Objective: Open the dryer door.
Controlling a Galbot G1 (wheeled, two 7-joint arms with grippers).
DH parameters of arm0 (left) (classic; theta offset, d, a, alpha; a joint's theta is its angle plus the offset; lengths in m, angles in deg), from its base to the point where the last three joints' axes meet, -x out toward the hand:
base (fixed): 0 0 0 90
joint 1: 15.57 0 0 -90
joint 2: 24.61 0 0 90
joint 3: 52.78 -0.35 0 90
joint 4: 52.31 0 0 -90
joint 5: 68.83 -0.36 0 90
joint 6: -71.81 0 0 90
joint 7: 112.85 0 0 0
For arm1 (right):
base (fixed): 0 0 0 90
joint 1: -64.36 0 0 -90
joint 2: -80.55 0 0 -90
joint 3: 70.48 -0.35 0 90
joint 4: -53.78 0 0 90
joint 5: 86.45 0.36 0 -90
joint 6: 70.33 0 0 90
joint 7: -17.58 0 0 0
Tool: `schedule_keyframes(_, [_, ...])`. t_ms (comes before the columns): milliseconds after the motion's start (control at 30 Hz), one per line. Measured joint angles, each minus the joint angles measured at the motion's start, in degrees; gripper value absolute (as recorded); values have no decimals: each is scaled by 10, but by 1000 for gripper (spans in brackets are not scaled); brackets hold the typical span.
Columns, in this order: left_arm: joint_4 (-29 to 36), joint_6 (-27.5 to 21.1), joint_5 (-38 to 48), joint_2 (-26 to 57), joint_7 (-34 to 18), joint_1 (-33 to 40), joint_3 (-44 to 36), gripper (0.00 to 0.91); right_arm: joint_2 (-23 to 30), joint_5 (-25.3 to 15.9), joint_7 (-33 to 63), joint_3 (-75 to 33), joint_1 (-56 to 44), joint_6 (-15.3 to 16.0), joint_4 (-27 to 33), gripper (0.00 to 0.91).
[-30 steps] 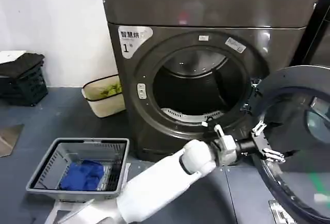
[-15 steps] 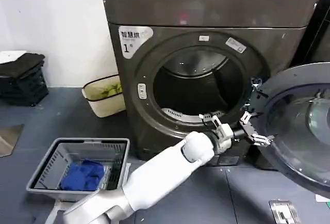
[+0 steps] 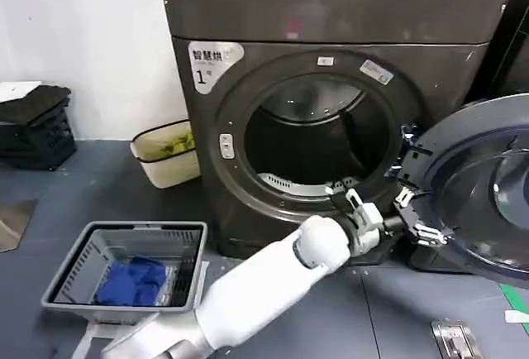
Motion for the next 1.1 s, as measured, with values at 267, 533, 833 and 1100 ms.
schedule_keyframes(267, [129, -48, 28, 53, -7, -35, 19, 907, -24, 3, -5, 17, 4, 9, 16, 907])
schedule_keyframes(533, [281, -94, 88, 229, -45, -98, 65, 907, -57, 3, -6, 33, 9, 22, 35, 907])
schedule_keyframes(833, [423, -116, 158, 412, -82, -210, 173, 907, -81, 2, -2, 57, 23, 30, 50, 907])
schedule_keyframes(1100, [495, -143, 213, 531, -134, -364, 324, 907, -97, -4, -5, 78, 29, 18, 70, 907])
